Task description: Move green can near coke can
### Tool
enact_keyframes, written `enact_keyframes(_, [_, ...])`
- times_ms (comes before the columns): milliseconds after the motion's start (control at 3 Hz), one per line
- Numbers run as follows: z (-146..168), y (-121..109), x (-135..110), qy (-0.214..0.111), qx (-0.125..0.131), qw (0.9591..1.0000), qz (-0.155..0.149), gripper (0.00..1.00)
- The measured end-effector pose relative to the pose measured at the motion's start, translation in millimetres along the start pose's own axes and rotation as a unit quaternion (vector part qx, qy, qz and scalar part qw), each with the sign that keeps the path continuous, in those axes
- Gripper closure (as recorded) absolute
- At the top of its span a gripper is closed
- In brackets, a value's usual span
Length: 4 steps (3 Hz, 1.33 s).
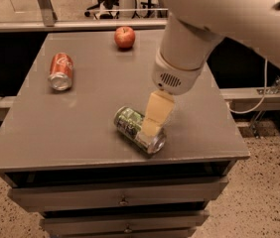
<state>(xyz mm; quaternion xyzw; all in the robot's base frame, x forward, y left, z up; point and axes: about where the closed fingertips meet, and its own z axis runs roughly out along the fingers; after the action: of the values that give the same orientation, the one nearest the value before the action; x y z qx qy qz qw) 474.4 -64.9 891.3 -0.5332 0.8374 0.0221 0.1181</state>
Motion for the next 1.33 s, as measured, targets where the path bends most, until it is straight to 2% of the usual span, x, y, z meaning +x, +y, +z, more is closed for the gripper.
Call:
enact_keyframes(667, [22.1, 5.3, -19.3, -0.011, -0.019, 0.9969, 0.075, 0.00])
enact_keyframes(1000, [29.7, 10.1, -28.8, -0.018, -0.016, 0.9934, 0.112, 0.00])
enact_keyframes(1333, [33.7, 12.6, -33.2, -0.019, -0.008, 0.9917, 0.127, 0.00])
